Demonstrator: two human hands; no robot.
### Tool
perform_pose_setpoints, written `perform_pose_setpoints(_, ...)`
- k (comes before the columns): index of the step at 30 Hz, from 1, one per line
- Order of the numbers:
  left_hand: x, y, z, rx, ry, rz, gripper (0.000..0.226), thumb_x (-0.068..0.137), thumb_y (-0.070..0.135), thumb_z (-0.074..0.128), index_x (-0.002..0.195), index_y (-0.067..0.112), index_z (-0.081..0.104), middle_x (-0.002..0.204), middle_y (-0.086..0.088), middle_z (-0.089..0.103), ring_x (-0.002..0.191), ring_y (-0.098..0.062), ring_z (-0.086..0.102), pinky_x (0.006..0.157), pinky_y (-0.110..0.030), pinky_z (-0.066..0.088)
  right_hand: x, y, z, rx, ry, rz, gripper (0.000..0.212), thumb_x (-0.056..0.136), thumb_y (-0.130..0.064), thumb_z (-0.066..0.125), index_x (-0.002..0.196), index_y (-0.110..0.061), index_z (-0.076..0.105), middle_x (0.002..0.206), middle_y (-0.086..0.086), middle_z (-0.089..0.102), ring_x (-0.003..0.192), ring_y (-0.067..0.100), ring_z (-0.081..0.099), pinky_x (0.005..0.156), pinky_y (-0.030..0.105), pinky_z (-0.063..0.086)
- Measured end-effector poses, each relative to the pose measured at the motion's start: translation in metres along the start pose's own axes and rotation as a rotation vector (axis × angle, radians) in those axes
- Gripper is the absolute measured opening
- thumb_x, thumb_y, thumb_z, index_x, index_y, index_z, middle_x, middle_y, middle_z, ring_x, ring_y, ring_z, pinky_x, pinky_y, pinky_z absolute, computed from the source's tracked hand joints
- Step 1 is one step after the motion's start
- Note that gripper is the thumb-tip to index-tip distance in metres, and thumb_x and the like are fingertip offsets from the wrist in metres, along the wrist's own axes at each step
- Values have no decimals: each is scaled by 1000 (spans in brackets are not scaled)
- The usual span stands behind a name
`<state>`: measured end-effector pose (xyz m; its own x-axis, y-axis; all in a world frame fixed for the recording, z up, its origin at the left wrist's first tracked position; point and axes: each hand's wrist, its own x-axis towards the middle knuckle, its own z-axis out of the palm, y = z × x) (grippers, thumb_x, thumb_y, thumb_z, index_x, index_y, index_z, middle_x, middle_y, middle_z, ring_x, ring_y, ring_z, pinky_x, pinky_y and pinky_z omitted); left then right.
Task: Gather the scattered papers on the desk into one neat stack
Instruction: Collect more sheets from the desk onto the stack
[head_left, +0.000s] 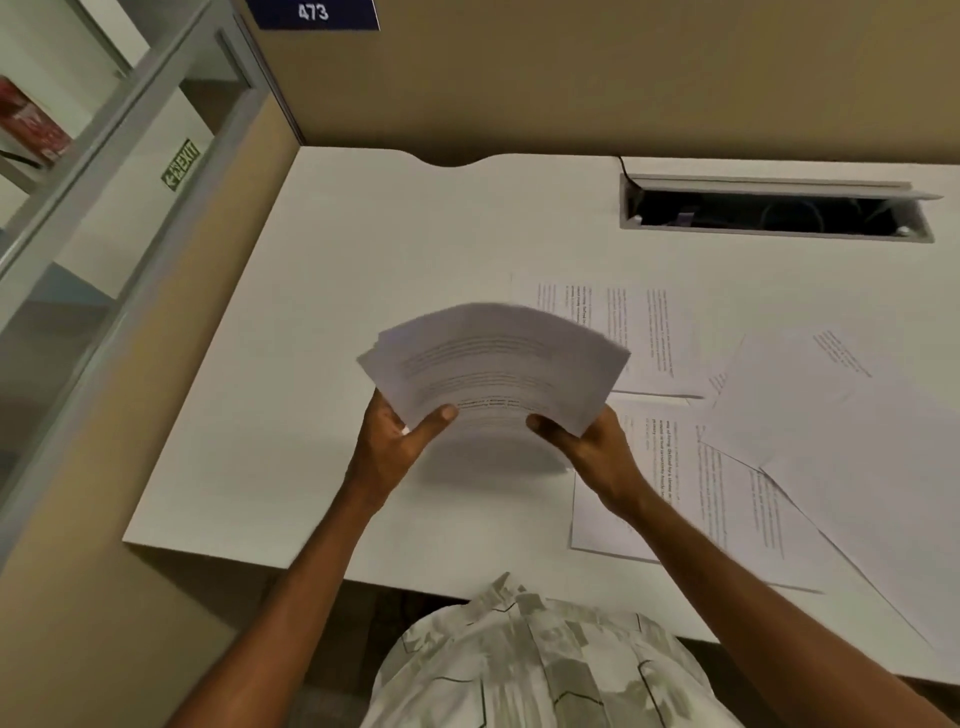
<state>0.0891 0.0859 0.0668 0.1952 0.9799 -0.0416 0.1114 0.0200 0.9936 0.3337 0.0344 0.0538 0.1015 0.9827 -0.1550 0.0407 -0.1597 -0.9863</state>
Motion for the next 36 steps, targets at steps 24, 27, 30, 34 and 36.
perform_pose_setpoints(24,-14,-29,31,43,-51,-138,33,96,39,62,119,62,59,115,30,68,112,2,63,98,-31,55,-19,19,2,-63,40,63,39,104,-16,62,143,-10,59,131,9,69,120,25,66,103,47,58)
perform_pose_setpoints(27,-9,-33,26,34,-6,-122,26,95,41,65,121,43,65,118,18,74,111,-7,69,93,-31,58,-19,15,-3,-90,46,7,33,106,-20,60,137,-12,63,125,4,72,111,18,71,94,35,63)
perform_pose_setpoints(30,-5,-36,13,41,64,-120,26,92,40,70,117,44,68,116,19,76,107,-6,72,86,-22,58,-17,15,-12,-105,48,-17,29,105,-25,62,132,-13,65,124,-1,74,106,14,75,88,33,64)
perform_pose_setpoints(34,2,-61,-16,-10,180,-223,33,93,22,75,116,45,69,113,20,76,103,-5,73,88,-27,59,-29,45,-35,-567,162,16,41,98,-36,71,133,-14,65,135,0,69,123,19,65,108,43,51)
perform_pose_setpoints(36,4,-79,-33,-18,236,-286,35,94,16,75,123,33,67,117,13,75,106,-11,72,97,-35,55,-43,63,-44,-782,196,26,57,92,-47,75,138,-15,62,145,4,62,134,25,57,115,44,43)
